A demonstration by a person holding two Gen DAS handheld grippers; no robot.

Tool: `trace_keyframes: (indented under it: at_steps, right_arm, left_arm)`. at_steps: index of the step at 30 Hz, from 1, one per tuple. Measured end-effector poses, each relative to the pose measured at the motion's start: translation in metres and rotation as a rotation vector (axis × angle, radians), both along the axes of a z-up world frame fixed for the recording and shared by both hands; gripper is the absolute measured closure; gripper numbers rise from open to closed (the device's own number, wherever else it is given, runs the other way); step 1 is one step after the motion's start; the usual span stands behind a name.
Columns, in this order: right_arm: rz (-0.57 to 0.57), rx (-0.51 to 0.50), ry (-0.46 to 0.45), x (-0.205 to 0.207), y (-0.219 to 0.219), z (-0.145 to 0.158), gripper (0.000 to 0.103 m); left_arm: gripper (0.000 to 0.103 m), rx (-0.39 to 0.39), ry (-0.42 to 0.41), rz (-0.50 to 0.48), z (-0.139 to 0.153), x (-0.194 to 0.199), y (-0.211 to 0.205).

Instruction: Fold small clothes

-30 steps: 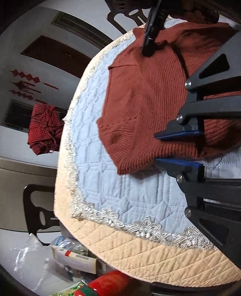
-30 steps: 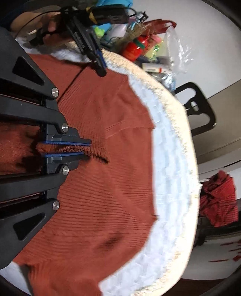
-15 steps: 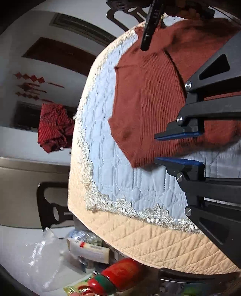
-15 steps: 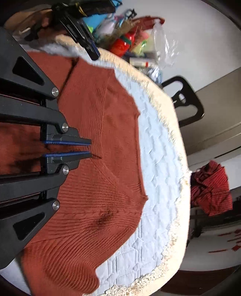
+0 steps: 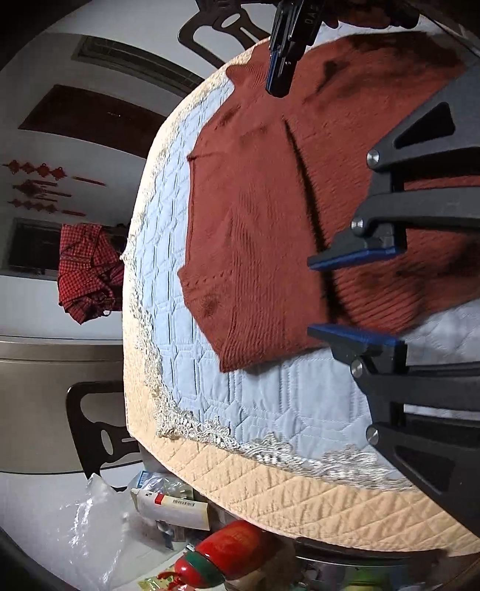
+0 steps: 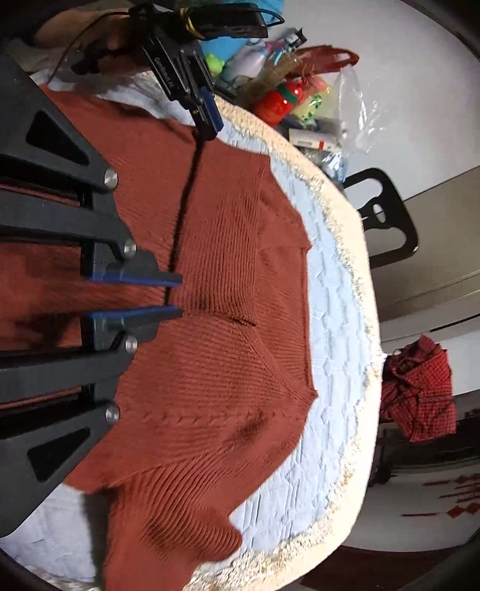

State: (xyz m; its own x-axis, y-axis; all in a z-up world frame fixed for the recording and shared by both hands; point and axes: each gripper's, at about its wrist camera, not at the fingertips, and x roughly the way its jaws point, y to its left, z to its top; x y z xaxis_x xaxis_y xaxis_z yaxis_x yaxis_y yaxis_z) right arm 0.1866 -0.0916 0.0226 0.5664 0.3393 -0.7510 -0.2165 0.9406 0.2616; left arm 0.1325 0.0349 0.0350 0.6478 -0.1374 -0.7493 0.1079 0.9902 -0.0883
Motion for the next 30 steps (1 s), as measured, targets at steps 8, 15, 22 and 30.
trace_keyframes:
  at_steps: [8,15,22,30]
  right_arm:
    - [-0.01,-0.03,-0.027,-0.037,-0.002,0.002,0.086]
    - [-0.021,-0.054,-0.007,-0.057,-0.01,-0.007,0.086]
    - [-0.054,-0.085,0.041,-0.078,-0.024,-0.025,0.086]
    - [-0.097,-0.045,0.03,-0.107,-0.044,-0.02,0.075]
  left_arm:
    - [0.067,0.011,-0.004,-0.037,0.004,-0.031,-0.019]
    - [0.064,0.018,0.006,-0.047,0.0,-0.048,-0.026]
    - [0.058,0.025,0.055,-0.057,-0.019,-0.066,-0.03]
    - [0.057,0.027,0.024,-0.044,-0.015,-0.095,-0.021]
